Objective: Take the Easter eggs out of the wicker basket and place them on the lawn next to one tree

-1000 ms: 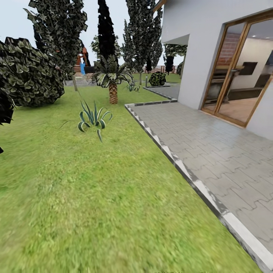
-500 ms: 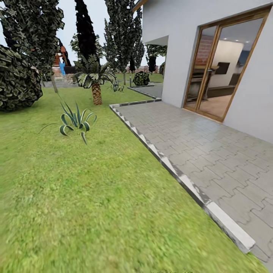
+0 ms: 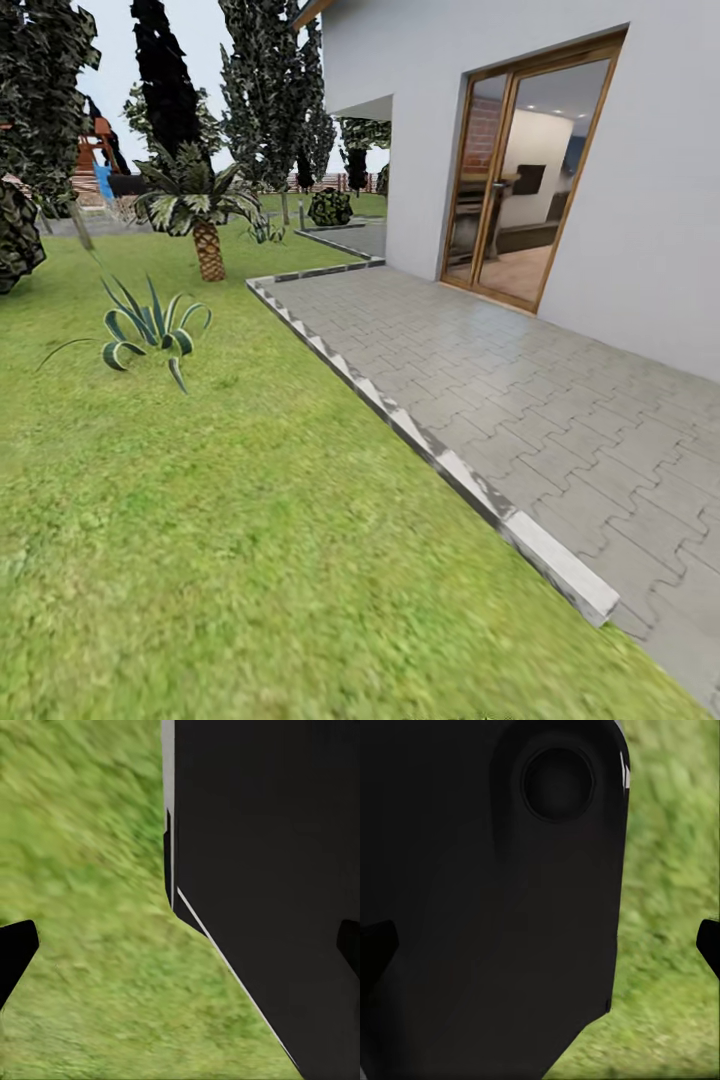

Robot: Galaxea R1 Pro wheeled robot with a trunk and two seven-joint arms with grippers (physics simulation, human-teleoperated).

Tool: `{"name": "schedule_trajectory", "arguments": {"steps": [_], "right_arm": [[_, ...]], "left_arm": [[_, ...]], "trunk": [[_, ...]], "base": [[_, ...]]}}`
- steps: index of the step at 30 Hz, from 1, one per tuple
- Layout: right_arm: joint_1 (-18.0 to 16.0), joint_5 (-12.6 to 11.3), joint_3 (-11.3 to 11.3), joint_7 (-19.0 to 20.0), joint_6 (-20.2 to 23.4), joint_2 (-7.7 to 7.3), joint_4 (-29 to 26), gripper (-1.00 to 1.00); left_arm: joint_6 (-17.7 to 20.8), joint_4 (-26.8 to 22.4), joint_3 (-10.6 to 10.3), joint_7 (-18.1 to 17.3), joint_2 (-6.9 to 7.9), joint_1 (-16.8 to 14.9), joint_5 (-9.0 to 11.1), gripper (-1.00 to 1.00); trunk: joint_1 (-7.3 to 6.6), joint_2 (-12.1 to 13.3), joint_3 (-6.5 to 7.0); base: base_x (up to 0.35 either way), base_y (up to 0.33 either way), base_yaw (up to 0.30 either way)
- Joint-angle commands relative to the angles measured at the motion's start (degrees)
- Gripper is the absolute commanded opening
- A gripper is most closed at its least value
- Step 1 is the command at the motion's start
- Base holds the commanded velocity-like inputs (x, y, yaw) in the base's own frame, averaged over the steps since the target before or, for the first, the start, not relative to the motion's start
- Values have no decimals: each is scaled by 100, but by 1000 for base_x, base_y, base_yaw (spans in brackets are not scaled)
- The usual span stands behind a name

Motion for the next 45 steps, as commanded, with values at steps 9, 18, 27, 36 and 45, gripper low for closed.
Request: {"name": "schedule_trajectory", "arguments": {"steps": [9, 18, 27, 36, 45], "right_arm": [[-4, 15, 3, -1, -19, 24, 8, 100], [-4, 27, 4, -1, -22, 35, 8, 100], [-4, -28, -4, -1, -193, 28, 8, 100], [-4, -34, -13, -1, -223, 19, 19, 100], [-4, -28, -7, -1, -224, 36, 25, 100]], "left_arm": [[1, -2, 9, 4, 13, 1, -1, 100], [7, -2, 3, -31, 21, 1, -5, 100], [8, -2, 0, -40, 23, 1, -11, 100], [8, -2, 0, -40, 21, 1, -12, 100], [8, -2, 0, -40, 20, 1, -13, 100]], "trunk": [[0, -2, -3], [0, -2, -3], [0, -2, -3], [0, -2, -3], [0, -2, -3]], "base": [[0, 0, -269], [0, 0, -269], [0, 0, -269], [0, 0, -269], [0, 0, -269]]}}
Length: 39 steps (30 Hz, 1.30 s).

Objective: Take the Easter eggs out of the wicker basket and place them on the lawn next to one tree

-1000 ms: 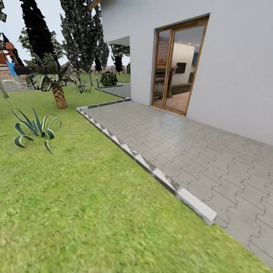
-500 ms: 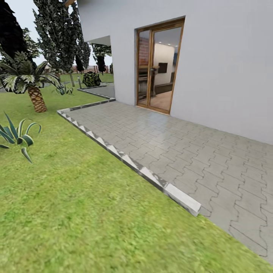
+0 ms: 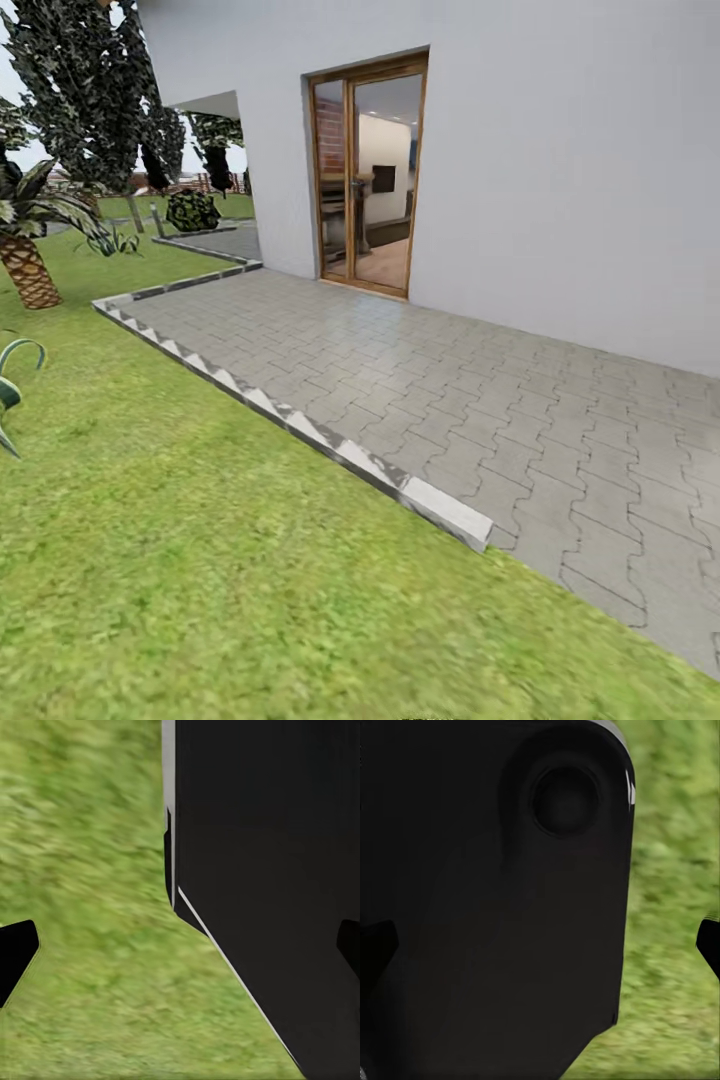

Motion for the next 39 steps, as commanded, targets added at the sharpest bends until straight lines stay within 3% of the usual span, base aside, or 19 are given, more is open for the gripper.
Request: {"name": "schedule_trajectory", "arguments": {"steps": [1, 39], "right_arm": [[-4, -9, -3, -1, -21, 4, 8, 100], [-4, 54, 8, -1, -21, -5, 8, 100]], "left_arm": [[2, -2, 7, 0, 0, 1, 2, 100], [2, -2, 7, -1, 2, 1, 2, 100]], "trunk": [[0, -2, -3], [0, -2, -3]], "base": [[0, 0, -269], [0, 0, -269]]}}
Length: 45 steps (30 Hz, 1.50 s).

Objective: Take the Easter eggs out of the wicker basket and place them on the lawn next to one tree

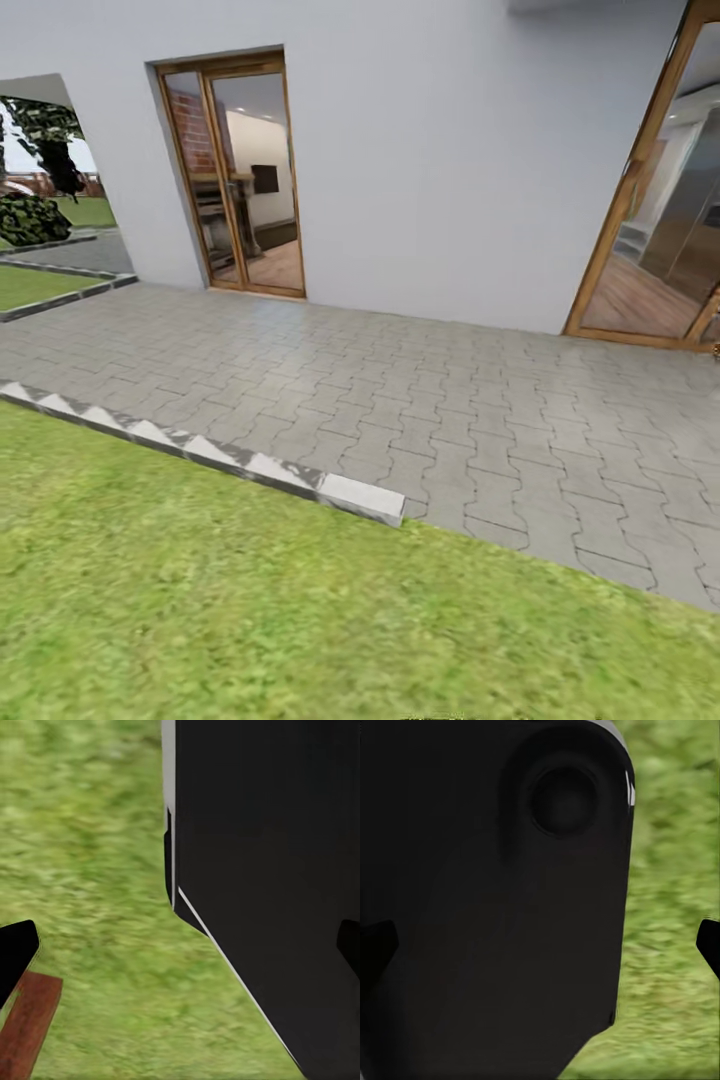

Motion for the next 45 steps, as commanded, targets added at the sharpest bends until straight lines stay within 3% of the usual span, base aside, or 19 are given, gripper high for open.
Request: {"name": "schedule_trajectory", "arguments": {"steps": [1, 45], "right_arm": [[-4, -4, -3, -1, -21, -6, 8, 100], [-4, -4, -3, -1, -21, -37, 17, 100]], "left_arm": [[2, -2, 7, 0, 0, 1, 3, 100], [2, -2, 7, 0, 1, 1, 2, 100]], "trunk": [[0, -2, -3], [0, -2, -3]], "base": [[0, 0, -270], [0, 0, -273]]}}
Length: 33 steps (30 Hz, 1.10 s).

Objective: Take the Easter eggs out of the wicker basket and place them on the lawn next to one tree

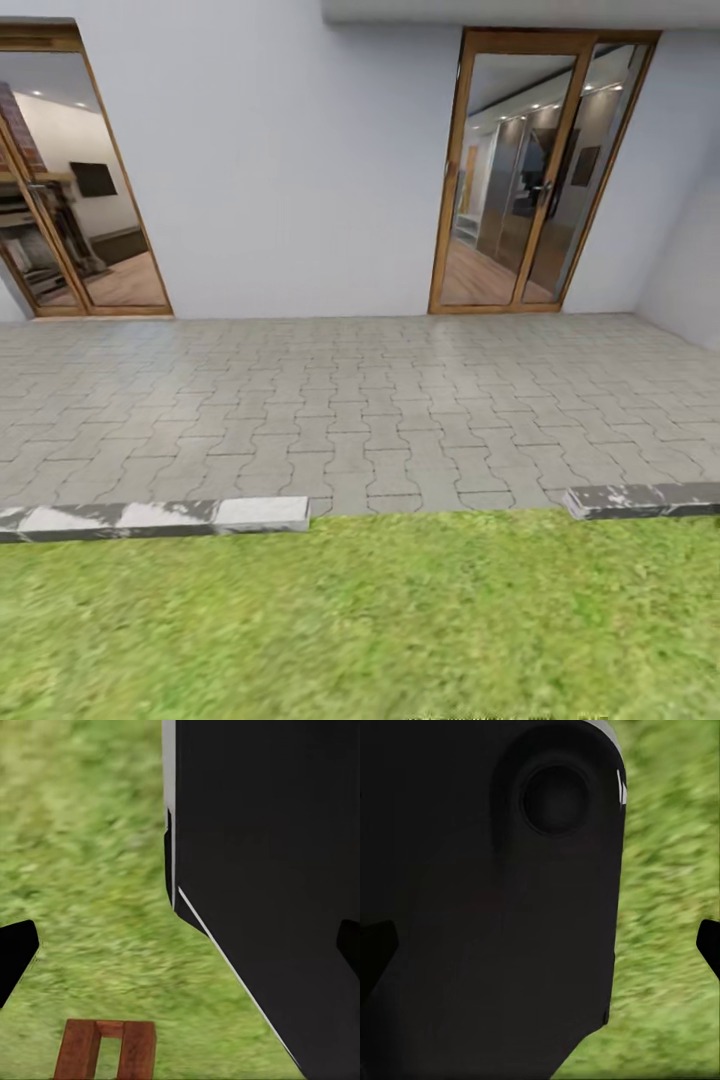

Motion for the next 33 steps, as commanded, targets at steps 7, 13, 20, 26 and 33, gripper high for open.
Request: {"name": "schedule_trajectory", "arguments": {"steps": [7, 13, 20, 26, 33], "right_arm": [[-4, -3, -2, 0, -21, 0, 8, 100], [-4, -3, -2, 2, -21, 0, 8, 100], [-4, -3, -2, -1, -21, 0, 8, 100], [-5, -3, -2, 2, -21, 0, 8, 100], [-4, -3, -2, -1, -21, 0, 8, 100]], "left_arm": [[2, -2, 7, 0, 0, 1, 1, 100], [2, -2, 7, 1, 0, 1, 2, 100], [2, -2, 7, 1, 1, 1, 1, 100], [2, -2, 7, 1, -1, 1, 1, 100], [2, -2, 7, 1, 0, 1, 1, 100]], "trunk": [[0, -2, -3], [0, -2, -3], [0, -2, -3], [0, -2, -3], [0, -2, -3]], "base": [[0, 0, -277], [0, 0, -277], [0, 0, -277], [0, 0, -277], [0, 0, -279]]}}
